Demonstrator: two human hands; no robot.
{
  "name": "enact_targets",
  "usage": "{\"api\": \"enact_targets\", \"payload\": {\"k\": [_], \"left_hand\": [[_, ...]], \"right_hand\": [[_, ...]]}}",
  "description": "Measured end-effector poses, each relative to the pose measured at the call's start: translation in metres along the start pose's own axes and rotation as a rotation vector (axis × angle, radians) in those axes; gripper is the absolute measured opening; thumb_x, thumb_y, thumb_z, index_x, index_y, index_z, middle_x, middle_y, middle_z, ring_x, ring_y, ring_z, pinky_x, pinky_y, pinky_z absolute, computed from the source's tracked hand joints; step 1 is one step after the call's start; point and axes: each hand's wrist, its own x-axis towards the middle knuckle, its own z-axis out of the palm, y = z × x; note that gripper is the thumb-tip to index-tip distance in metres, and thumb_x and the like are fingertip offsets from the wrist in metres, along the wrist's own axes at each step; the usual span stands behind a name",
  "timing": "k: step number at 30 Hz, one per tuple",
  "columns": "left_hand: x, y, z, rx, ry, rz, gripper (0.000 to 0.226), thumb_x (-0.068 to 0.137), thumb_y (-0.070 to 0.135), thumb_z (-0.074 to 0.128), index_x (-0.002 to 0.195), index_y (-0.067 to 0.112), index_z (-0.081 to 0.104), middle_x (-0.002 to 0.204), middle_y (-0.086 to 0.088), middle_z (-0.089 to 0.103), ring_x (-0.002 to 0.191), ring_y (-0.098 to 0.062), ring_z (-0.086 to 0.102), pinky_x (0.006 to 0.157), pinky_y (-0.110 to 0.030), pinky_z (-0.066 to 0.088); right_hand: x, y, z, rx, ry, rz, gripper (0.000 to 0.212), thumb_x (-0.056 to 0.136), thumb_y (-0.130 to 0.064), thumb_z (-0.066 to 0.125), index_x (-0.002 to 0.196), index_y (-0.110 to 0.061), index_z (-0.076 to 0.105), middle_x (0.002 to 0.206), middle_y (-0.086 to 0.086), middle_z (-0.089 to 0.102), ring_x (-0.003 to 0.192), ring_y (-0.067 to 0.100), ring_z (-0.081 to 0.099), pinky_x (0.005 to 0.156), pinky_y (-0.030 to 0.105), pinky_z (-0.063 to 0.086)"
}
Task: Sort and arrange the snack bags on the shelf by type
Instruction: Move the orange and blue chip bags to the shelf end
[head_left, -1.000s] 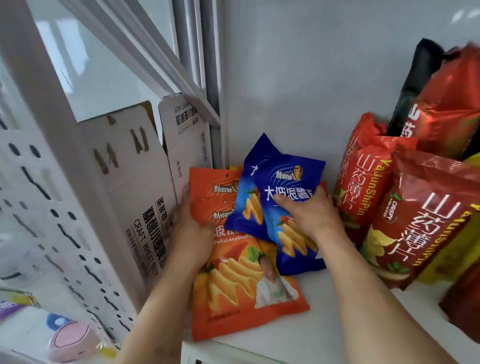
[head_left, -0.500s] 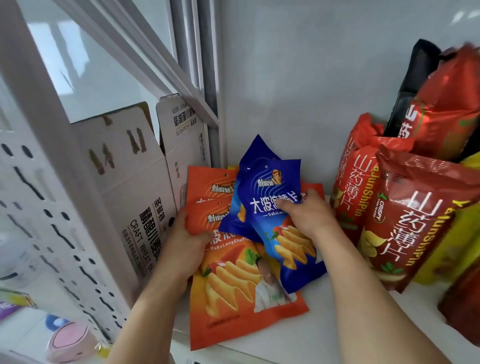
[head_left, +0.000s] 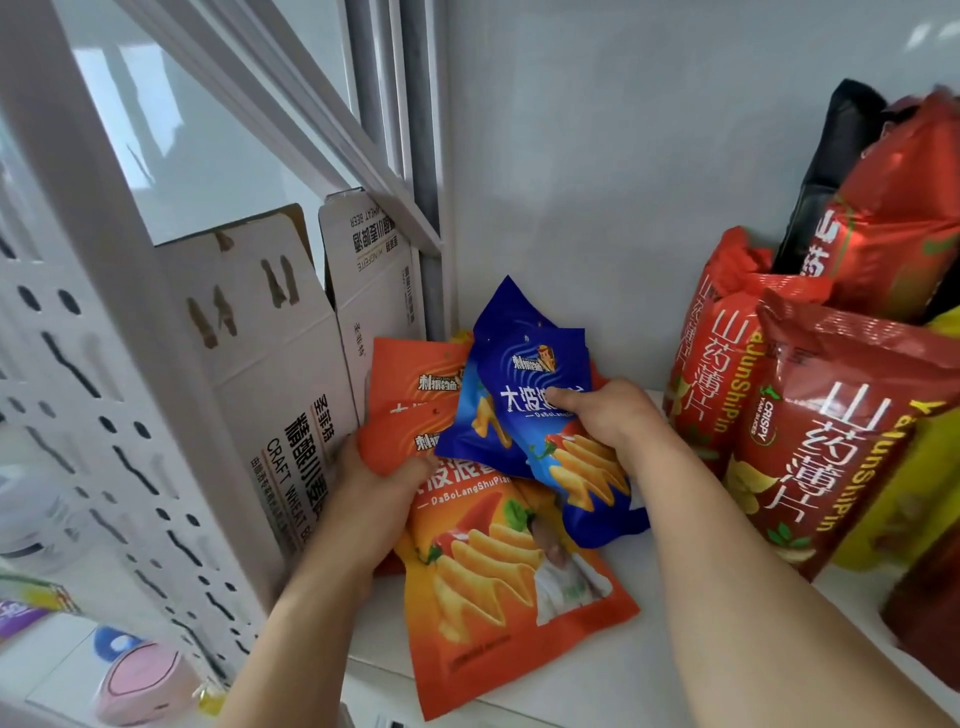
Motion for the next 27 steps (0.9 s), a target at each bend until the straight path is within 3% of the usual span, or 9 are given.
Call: {"api": "enact_targets", "payload": {"k": [4,10,13,15,20,24,27], "left_hand": [[-0.003,-0.003,-0.001,0.032,-0.068,0.034,0.072,0.079,0.011,0.082,0.139,0.033,0.048,0.118,-0.002,0.070,0.095,-0.025,0.074,0.079,-0.047,0.062],[0.000,0.002,-0.002,0.047,-0.079,0.100,0.061,0.078,0.006,0.083,0.112,0.050,0.056,0.112,0.003,0.073,0.093,-0.021,0.075,0.080,-0.046,0.062],[0.003,0.006,-0.001,0.035,-0.049,0.120,0.078,0.073,0.016,0.089,0.133,0.045,0.049,0.121,0.004,0.067,0.100,-0.021,0.072,0.080,-0.046,0.062],[0.007,0.004,-0.001,0.050,0.004,0.148,0.087,0.065,0.026,0.091,0.137,0.045,0.046,0.127,0.002,0.064,0.102,-0.024,0.071,0.083,-0.051,0.061],[0.011,-0.001,0.001,0.063,0.061,0.161,0.068,0.072,0.019,0.089,0.122,0.044,0.050,0.124,-0.001,0.063,0.098,-0.022,0.070,0.082,-0.050,0.061],[0.011,-0.002,0.004,0.067,0.079,0.173,0.071,0.067,0.035,0.081,0.129,0.045,0.047,0.124,0.003,0.064,0.100,-0.020,0.069,0.085,-0.048,0.060],[0.010,0.000,0.005,0.083,0.064,0.161,0.054,0.084,0.025,0.069,0.133,0.036,0.051,0.117,0.003,0.067,0.096,-0.019,0.069,0.085,-0.045,0.059]], "right_hand": [[0.004,-0.006,0.001,0.064,-0.017,0.058,0.044,0.076,-0.040,0.084,0.100,-0.011,0.061,0.096,0.008,0.070,0.084,0.024,0.070,0.078,0.038,0.058],[0.013,-0.008,0.001,0.205,0.046,0.162,0.045,0.079,-0.031,0.083,0.110,-0.005,0.064,0.101,0.014,0.072,0.088,0.031,0.071,0.084,0.045,0.059],[0.017,-0.015,0.001,0.224,0.043,0.163,0.042,0.081,-0.029,0.081,0.110,-0.005,0.063,0.104,0.015,0.071,0.090,0.032,0.071,0.085,0.048,0.059],[0.019,-0.021,0.003,0.174,0.037,0.143,0.042,0.084,-0.031,0.077,0.113,-0.004,0.061,0.107,0.015,0.071,0.095,0.032,0.070,0.088,0.048,0.058],[0.022,-0.028,0.011,-0.007,-0.003,0.117,0.041,0.093,-0.039,0.065,0.114,-0.005,0.059,0.112,0.016,0.069,0.104,0.030,0.068,0.097,0.046,0.053],[0.025,-0.025,0.009,-0.028,0.003,0.146,0.048,0.090,-0.043,0.068,0.117,-0.004,0.060,0.112,0.015,0.070,0.102,0.030,0.069,0.096,0.045,0.054],[0.028,-0.023,0.007,-0.001,-0.013,0.160,0.050,0.087,-0.043,0.072,0.116,-0.004,0.059,0.113,0.016,0.070,0.102,0.031,0.069,0.096,0.045,0.054]]}}
